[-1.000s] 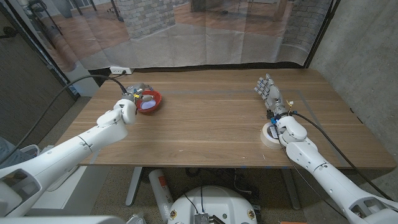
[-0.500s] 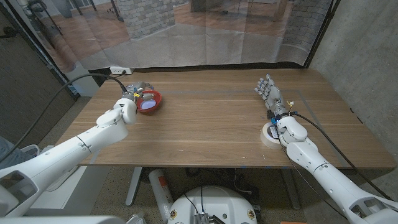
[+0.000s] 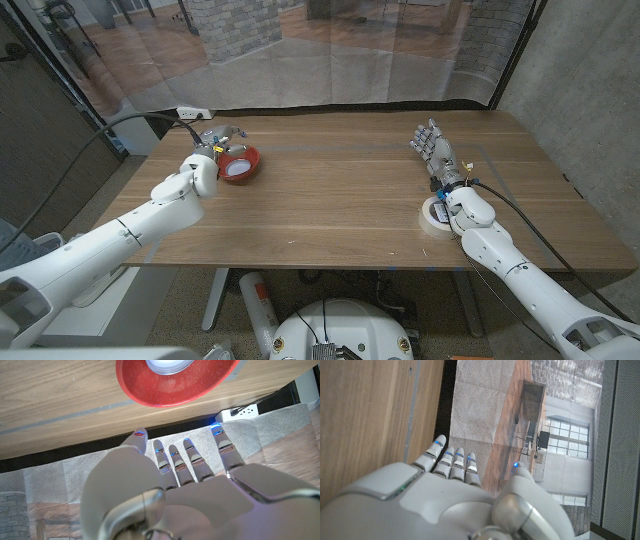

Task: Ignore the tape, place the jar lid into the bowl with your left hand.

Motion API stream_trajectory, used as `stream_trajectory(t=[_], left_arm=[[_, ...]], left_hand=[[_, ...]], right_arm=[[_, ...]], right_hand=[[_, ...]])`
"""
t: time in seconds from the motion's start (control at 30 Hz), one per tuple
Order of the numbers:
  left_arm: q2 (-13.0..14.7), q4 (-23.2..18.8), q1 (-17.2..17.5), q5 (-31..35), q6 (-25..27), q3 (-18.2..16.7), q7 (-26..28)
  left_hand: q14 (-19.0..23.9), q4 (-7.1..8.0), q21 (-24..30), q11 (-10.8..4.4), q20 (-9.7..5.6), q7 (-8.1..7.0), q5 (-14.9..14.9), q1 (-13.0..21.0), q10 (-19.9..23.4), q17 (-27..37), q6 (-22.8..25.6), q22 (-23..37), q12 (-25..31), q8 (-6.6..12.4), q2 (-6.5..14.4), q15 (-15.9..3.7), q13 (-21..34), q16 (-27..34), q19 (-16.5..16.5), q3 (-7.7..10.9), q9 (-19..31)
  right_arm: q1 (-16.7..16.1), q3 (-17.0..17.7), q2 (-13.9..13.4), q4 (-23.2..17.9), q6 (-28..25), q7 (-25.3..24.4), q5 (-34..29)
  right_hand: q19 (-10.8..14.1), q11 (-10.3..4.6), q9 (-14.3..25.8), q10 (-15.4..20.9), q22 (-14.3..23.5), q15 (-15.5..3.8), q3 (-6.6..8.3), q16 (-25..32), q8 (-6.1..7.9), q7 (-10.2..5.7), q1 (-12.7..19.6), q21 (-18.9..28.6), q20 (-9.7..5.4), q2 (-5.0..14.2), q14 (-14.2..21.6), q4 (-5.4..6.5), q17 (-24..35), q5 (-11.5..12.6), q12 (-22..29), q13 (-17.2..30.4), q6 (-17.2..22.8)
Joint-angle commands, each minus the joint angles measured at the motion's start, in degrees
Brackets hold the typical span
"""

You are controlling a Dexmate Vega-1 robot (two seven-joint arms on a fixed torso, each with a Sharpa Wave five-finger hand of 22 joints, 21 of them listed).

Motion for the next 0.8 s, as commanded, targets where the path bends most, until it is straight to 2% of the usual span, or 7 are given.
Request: stream_trajectory(t=[0.03, 0.3, 0.4, 0.47, 0.8], left_arm=[[0.9, -2.4, 0.8, 0.0, 0.6, -1.5, 0.3], [1.3, -3.4, 1.6, 0.0, 0.6, -2.3, 1.0], [1.5, -3.9, 2.0, -0.1, 0.4, -2.7, 1.2], [1.4, -4.2, 2.1, -0.3, 0.6, -2.9, 1.3], [1.9, -5.6, 3.0, 0.0, 1.0, -3.3, 1.5]], left_hand=[[0.4, 0.34, 0.5, -0.15, -0.22, -0.14, 0.3, -0.6, 0.8, 0.0, 0.4, 0.3, 0.5, -0.04, -0.2, -1.49, 0.0, 0.3, 1.0, 0.02, 0.1], [0.4, 0.60, 0.5, 0.11, -0.04, -1.64, 0.3, -1.5, 0.4, -0.4, -3.9, 0.4, 0.3, -1.85, -0.3, -1.27, -0.3, 0.3, 0.8, -0.22, 0.0], [0.3, 0.77, 0.5, 0.26, 0.01, -1.33, 0.3, -1.9, -0.1, -0.5, -5.4, 0.4, 0.1, -2.40, -0.2, -1.05, -0.4, 0.3, 0.6, -0.32, 0.0], [-0.2, 1.14, 0.5, 0.75, 0.01, -1.29, 0.4, -2.7, -0.8, -0.7, -8.1, 0.4, 0.0, -3.33, -0.2, -0.78, -0.6, 0.2, 0.6, -0.56, 0.0], [-0.5, 1.54, 0.3, 0.79, 0.06, -1.02, 0.4, -3.5, -1.2, -0.8, -8.2, 0.4, 0.0, -3.10, 0.0, -0.52, -0.7, 0.2, 0.1, -0.77, 0.1]], right_arm=[[-0.2, 0.0, 0.0, -0.1, 0.3, 0.0, 0.0], [-0.7, 0.3, -0.2, -0.7, 0.3, -0.5, 0.0], [-0.8, 0.3, -0.3, -0.7, 0.5, -0.3, -0.1], [-1.0, 0.4, -0.3, -1.0, 0.3, -0.5, 0.2], [-1.3, 0.6, -0.7, -1.4, 0.5, -0.1, 0.2]], right_hand=[[0.7, 0.13, 0.1, 0.6, 0.2, 0.01, 0.13, 0.0, 0.35, 0.16, 0.2, -0.2, -0.13, 0.56, 0.3, -0.21, 0.1, -0.2, 0.1, 0.3, 0.5], [1.0, 0.16, 0.1, 0.7, 0.2, 0.05, 0.15, 0.0, 0.36, 0.19, 0.2, -0.3, -0.37, 0.61, 0.4, -0.28, 0.1, -0.2, 0.1, 0.3, 0.5], [1.0, 0.16, 0.1, 0.8, 0.2, 0.03, 0.15, 0.0, 0.37, 0.20, 0.2, -0.3, -0.44, 0.63, 0.4, -0.29, 0.1, -0.2, 0.1, 0.3, 0.6], [1.0, 0.13, 0.1, 0.8, 0.2, 0.02, 0.16, 0.0, 0.37, 0.16, 0.2, -0.4, -0.42, 0.65, 0.4, -0.30, 0.1, -0.2, 0.1, 0.3, 0.5], [1.1, 0.07, 0.1, 0.8, 0.2, 0.02, 0.20, 0.0, 0.36, 0.16, 0.3, -0.5, -0.38, 0.72, 0.6, -0.39, 0.1, -0.2, 0.1, 0.3, 0.5]])
